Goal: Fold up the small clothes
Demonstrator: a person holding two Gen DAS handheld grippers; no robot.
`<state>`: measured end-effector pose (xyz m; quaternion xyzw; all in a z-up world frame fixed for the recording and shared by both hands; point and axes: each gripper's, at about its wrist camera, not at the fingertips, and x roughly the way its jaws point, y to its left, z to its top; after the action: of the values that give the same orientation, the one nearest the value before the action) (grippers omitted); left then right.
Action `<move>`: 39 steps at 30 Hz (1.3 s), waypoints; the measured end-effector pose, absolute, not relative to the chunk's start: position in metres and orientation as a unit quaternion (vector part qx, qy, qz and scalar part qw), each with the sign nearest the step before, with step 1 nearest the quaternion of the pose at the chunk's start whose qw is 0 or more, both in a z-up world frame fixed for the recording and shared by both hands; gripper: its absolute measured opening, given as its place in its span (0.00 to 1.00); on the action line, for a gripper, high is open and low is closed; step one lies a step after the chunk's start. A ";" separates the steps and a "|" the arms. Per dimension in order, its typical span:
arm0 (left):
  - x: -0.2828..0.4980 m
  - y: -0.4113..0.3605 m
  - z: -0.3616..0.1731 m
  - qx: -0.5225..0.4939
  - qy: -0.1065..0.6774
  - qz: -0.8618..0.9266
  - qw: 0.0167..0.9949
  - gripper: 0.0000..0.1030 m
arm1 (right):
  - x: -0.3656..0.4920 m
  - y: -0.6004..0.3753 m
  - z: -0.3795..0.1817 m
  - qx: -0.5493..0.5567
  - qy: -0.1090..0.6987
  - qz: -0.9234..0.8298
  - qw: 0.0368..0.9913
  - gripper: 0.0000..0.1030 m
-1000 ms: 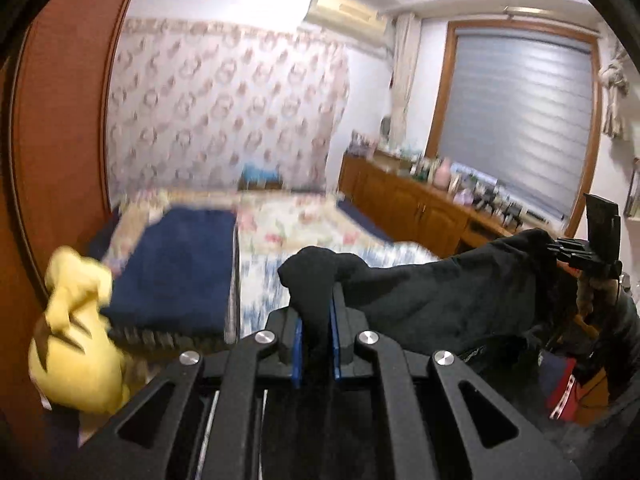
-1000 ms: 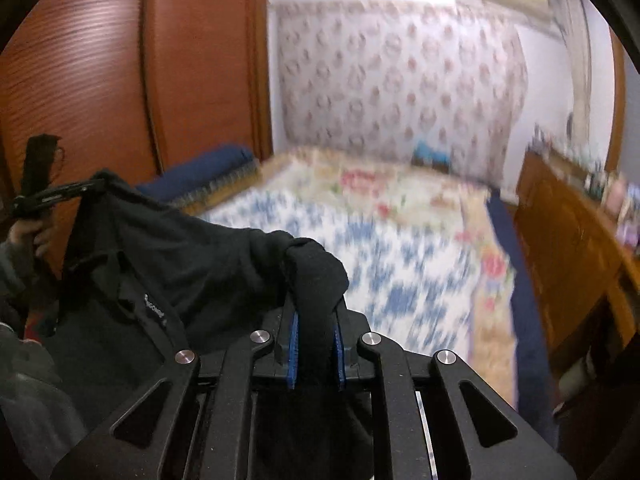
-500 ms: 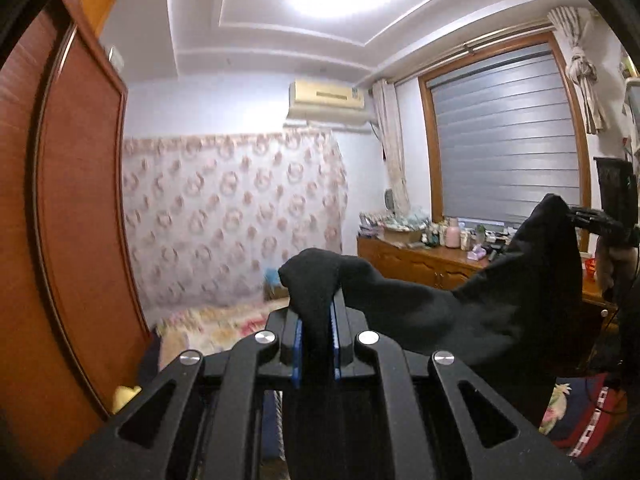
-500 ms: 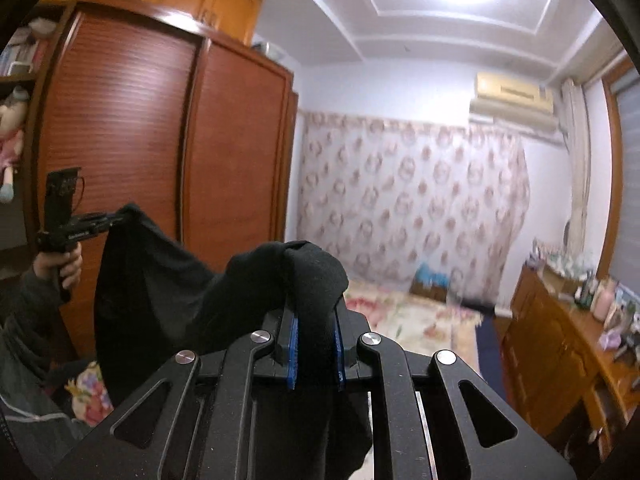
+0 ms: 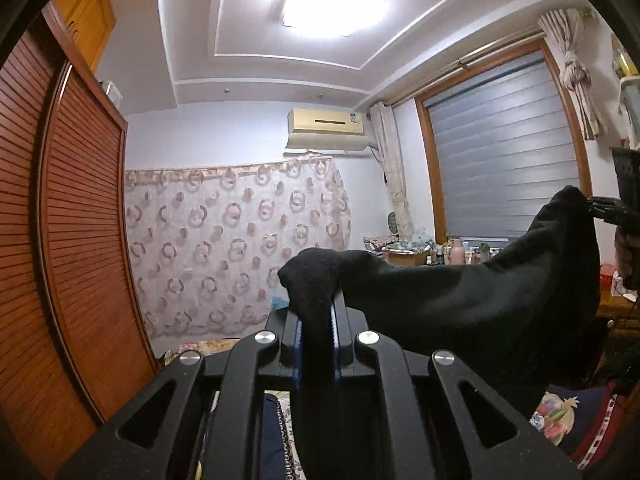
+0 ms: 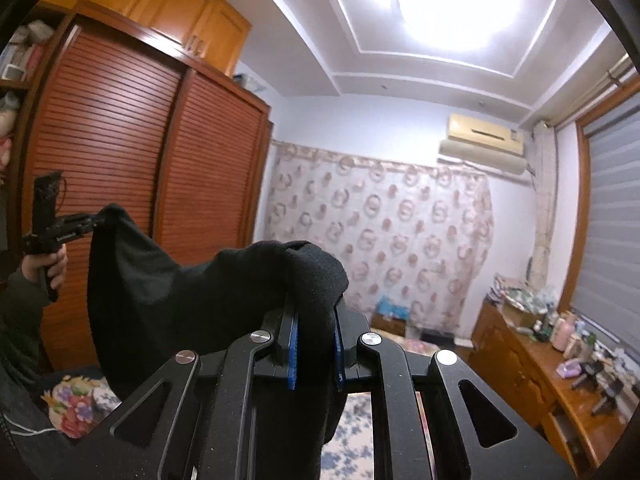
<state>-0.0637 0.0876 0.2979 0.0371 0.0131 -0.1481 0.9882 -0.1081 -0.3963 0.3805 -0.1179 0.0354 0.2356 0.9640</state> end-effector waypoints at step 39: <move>0.307 -0.029 0.005 0.073 0.328 -0.112 0.935 0.12 | 0.304 -0.446 0.031 -0.099 0.378 0.153 0.908 0.11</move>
<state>0.3073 -0.0286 0.0046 0.0733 0.3275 -0.1122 0.9353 0.3039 -0.4461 0.0312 -0.0987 0.3780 0.1528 0.9078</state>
